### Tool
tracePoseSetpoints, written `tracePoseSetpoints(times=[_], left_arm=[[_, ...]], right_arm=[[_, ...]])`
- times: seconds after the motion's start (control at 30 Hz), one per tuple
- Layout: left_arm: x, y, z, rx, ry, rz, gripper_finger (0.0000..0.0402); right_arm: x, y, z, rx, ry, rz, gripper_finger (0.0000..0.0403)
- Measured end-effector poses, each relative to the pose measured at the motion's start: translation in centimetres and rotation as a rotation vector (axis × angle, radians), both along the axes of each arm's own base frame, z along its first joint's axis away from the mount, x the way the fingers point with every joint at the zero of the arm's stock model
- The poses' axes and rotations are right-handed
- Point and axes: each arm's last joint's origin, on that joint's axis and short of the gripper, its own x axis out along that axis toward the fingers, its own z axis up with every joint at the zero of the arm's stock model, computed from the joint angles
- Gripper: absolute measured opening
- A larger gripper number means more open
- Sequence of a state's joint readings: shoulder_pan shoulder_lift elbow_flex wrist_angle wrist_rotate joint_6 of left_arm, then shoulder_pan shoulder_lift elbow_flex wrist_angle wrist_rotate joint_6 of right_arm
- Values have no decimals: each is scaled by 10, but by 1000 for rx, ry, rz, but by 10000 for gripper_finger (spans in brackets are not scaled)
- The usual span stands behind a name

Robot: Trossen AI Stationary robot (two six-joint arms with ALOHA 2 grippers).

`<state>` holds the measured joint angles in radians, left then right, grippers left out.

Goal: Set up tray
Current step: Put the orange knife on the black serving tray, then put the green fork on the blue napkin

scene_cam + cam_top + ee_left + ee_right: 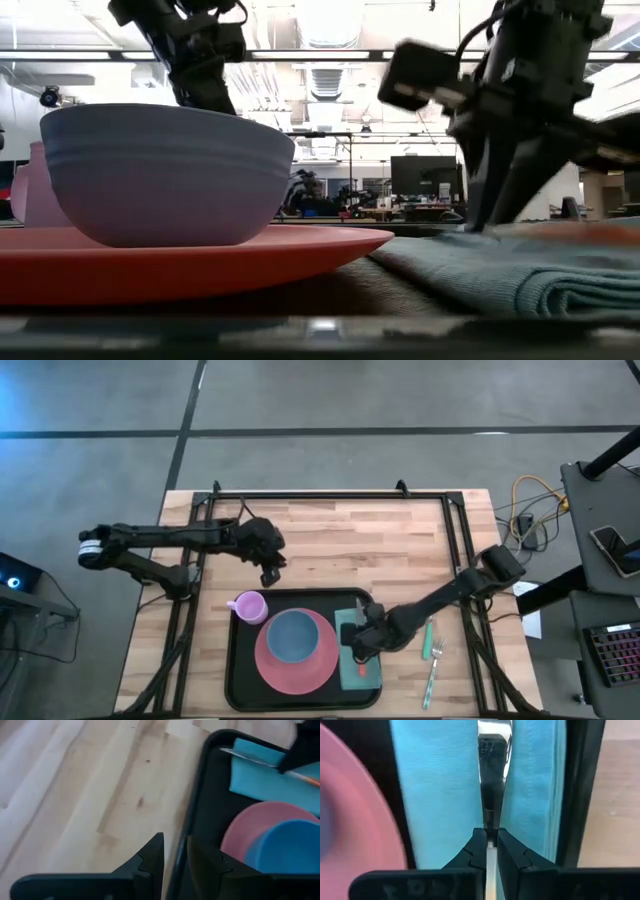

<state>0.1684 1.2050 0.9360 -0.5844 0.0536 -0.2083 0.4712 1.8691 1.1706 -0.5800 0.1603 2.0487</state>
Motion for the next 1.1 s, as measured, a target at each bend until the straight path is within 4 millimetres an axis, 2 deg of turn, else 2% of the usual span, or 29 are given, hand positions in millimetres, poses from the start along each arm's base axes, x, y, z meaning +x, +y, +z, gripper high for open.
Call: tracePoseSetpoints(times=[0.13,0.3,0.53,0.7,0.9,1.1], left_arm=[[1,-7,1,-27,-10,3,66],[3,-9,2,-39,-30,12,66],[3,-9,6,-36,-45,11,66],[3,-9,6,-32,-45,7,66],[3,-9,6,-27,-44,2,66],[4,-9,5,-27,-42,-1,66]], right_arm=[[2,0,-6,-3,12,1,21],[2,2,-8,7,14,-23,56],[9,8,6,3,-14,30,115],[7,13,23,-39,46,31,151],[-4,34,47,12,132,-75,172],[-24,60,46,95,206,-77,173]])
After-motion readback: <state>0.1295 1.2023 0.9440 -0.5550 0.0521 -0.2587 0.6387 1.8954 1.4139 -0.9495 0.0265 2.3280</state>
